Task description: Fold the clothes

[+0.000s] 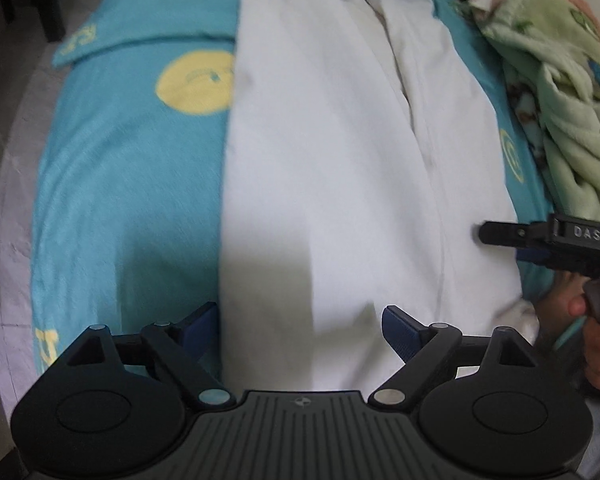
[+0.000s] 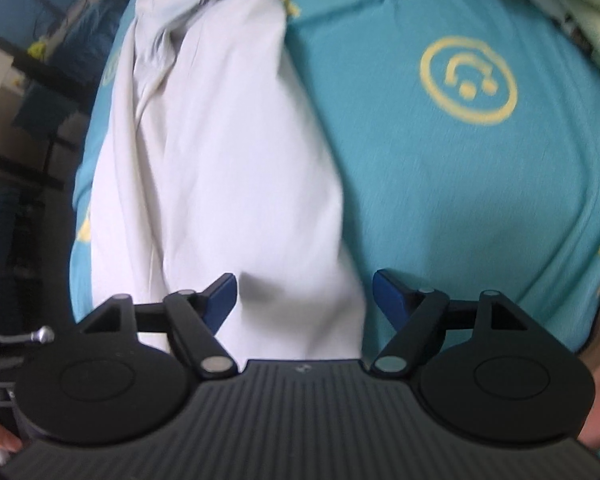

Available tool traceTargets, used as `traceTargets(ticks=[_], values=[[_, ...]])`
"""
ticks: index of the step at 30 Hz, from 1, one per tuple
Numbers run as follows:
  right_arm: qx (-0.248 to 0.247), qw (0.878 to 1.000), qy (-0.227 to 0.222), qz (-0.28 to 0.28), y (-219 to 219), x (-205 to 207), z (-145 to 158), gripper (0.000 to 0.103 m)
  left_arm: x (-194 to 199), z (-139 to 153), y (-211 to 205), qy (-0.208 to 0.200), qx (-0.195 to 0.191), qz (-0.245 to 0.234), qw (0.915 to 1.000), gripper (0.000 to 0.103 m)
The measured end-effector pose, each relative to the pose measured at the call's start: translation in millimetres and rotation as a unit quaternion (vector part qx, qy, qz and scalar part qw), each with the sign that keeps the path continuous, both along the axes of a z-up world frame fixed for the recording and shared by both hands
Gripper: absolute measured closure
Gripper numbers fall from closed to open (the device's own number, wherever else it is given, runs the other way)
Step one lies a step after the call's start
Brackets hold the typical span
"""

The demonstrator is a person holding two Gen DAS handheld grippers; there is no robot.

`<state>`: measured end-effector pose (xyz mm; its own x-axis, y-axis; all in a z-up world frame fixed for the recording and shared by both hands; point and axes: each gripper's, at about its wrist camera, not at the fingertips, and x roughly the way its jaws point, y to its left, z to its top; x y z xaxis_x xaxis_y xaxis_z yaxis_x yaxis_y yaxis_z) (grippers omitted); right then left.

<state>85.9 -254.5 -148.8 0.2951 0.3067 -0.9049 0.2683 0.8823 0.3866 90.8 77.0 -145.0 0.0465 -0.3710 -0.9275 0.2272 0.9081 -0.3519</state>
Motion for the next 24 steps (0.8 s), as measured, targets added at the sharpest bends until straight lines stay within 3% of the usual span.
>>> traceTargets(ticks=[6,7,9,10,11,12,13,17,20,24], values=[[0.045,0.997,0.051,0.027,17,-24,-4,0.025,-24,5,-21,0.014,0.001,-0.060,0.9981,0.036],[0.051,0.997,0.052,0.038,21,-27,-4,0.025,-25,6,-24,0.007,0.014,-0.064,0.9978,0.046],[0.053,0.995,0.055,0.062,29,-30,-3,0.043,-27,7,-27,-0.004,0.031,-0.070,0.9970,0.057],[0.053,0.994,0.057,0.075,33,-32,-3,0.049,-28,9,-28,-0.007,0.035,-0.070,0.9969,0.069],[0.051,0.993,0.058,0.086,36,-34,-2,0.066,-28,11,-27,-0.010,0.038,-0.067,0.9970,0.084],[0.047,0.993,0.058,0.093,37,-35,-1,0.083,-28,14,-26,-0.013,0.040,-0.064,0.9971,0.092],[0.044,0.993,0.056,0.099,39,-37,1,0.084,-28,19,-22,-0.015,0.033,-0.055,0.9978,0.096],[0.064,0.992,0.011,0.108,31,-42,31,0.090,-30,64,0,-0.053,-0.037,-0.004,0.9979,0.098],[0.088,0.990,-0.042,0.098,15,-43,72,0.091,-34,115,10,-0.098,-0.083,0.032,0.9913,0.098],[0.111,0.985,-0.115,0.072,-14,-51,126,0.091,-47,186,10,-0.158,-0.117,0.059,0.9788,0.098]])
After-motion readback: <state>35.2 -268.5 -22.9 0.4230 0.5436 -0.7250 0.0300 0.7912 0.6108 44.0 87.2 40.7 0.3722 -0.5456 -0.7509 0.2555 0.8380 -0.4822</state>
